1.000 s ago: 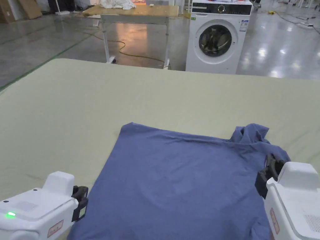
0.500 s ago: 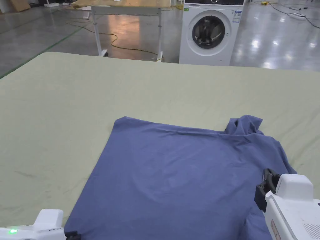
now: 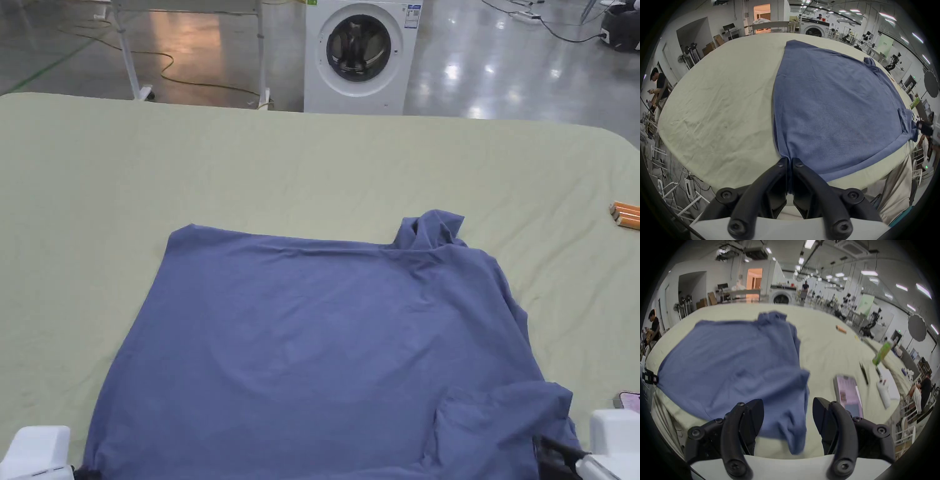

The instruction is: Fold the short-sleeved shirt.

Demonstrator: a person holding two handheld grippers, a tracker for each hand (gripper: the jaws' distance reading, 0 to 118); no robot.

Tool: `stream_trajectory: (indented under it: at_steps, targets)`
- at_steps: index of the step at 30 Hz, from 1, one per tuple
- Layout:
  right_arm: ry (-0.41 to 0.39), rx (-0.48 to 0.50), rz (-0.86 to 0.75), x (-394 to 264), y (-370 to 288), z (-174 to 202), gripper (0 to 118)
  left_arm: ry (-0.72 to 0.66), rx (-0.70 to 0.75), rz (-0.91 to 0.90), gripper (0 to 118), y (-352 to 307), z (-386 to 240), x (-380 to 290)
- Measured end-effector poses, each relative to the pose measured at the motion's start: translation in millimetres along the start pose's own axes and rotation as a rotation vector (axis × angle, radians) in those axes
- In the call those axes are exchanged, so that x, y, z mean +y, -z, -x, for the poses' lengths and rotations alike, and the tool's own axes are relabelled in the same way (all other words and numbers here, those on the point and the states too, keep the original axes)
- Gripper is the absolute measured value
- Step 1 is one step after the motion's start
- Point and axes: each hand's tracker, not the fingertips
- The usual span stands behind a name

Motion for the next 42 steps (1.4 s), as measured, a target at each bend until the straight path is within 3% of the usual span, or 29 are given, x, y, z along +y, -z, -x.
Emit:
stream_trajectory:
  at_steps: [2, 3, 5, 7, 9, 18, 25, 33, 42]
  targets:
    - [0.009, 0.002, 0.049, -15.1, 8.4, -1.4, 67, -0.005, -0.001, -0.003, 2, -0.7, -0.5, -0.3]
    - [0.009, 0.03, 0.062, -22.3, 13.0, -1.1, 61, -0.008, -0.001, -0.004, 2, -1.0, -0.5, -0.7]
    - [0.019, 0.065, 0.101, -32.1, 20.2, 2.4, 35, -0.016, -0.004, -0.006, 2, -2.0, 0.1, -1.0]
    - [0.032, 0.121, 0.068, -39.5, 20.8, 3.6, 31, -0.024, -0.009, -0.007, 2, -3.6, 2.3, -1.1]
    - [0.046, 0.138, 0.059, -36.1, 17.6, 5.5, 11, -0.033, -0.015, -0.012, 2, -6.8, 4.5, -1.1]
    - [0.047, 0.127, 0.007, -0.2, -14.3, -4.0, 8, -0.092, -0.093, -0.161, 2, -32.2, 15.9, 23.7]
    - [0.061, 0.127, -0.082, 58.8, -15.0, -12.3, 8, -0.058, -0.086, -0.24, 2, -24.6, 17.1, 76.9]
    - [0.099, 0.106, -0.103, 133.2, 47.9, -13.9, 8, -0.056, -0.096, -0.323, 2, 15.0, 14.0, 151.0]
    - [0.127, 0.097, 0.014, 175.6, 136.9, -8.1, 8, -0.093, -0.09, -0.229, 2, 74.1, 12.0, 192.9]
